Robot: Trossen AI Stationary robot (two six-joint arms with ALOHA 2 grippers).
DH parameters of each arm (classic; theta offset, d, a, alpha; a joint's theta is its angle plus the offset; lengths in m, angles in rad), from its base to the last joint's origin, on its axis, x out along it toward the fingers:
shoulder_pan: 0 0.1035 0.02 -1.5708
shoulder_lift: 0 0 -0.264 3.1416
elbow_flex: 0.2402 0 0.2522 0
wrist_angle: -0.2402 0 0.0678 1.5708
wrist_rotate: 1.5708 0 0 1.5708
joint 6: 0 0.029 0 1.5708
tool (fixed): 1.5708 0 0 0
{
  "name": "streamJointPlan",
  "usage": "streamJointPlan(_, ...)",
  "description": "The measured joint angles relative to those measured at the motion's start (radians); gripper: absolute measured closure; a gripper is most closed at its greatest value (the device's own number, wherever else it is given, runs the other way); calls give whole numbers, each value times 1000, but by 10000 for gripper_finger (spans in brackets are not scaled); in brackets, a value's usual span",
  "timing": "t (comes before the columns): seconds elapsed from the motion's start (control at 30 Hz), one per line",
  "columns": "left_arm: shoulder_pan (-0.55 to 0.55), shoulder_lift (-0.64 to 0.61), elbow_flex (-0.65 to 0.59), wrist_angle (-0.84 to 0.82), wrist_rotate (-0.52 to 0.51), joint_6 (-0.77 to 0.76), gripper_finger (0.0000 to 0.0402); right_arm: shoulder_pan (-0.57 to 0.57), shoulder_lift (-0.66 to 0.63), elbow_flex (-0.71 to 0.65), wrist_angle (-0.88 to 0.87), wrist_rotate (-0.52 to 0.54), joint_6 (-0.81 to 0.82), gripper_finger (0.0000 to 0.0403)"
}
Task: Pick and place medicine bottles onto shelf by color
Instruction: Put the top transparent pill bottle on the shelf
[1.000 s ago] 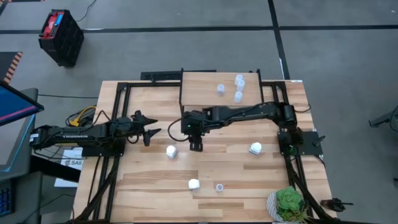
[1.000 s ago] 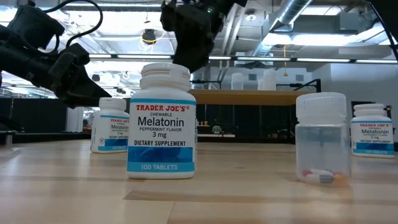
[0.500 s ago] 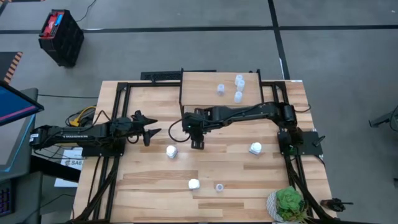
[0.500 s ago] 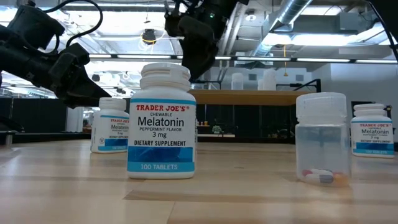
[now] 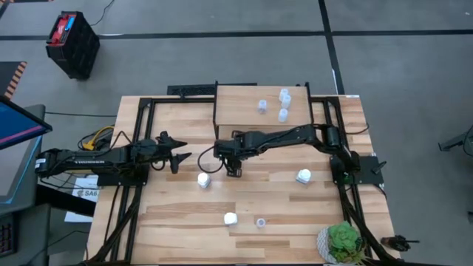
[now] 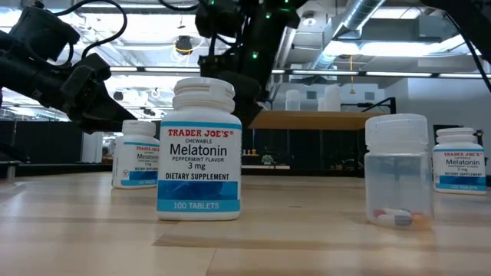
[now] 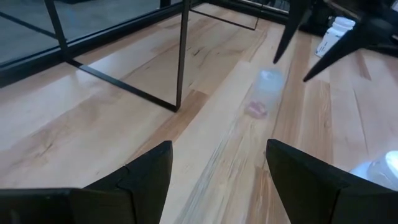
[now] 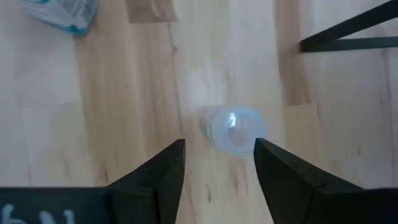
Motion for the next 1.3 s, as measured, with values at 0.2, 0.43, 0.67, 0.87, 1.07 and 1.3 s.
streamJointPlan(0.2, 0, 9, 0, 0, 0, 2, 155, 0, -8, -1, 9, 3, -5, 191)
streamJointPlan(0.43, 0, 9, 0, 0, 0, 3, 155, -14, 0, -1, 32, 64, -9, 191)
streamJointPlan(0.67, 0, 9, 0, 0, 0, 4, 155, -22, 1, -1, 46, 53, -9, 191)
streamJointPlan(0.87, 0, 9, 0, 0, 0, 4, 155, -16, 1, -1, 48, 46, -9, 191)
streamJointPlan(1.07, 0, 9, 0, 0, 0, 2, 155, -20, 1, -1, 48, 45, -9, 191)
streamJointPlan(1.3, 0, 9, 0, 0, 0, 1, 155, -27, 1, -1, 48, 45, -10, 191)
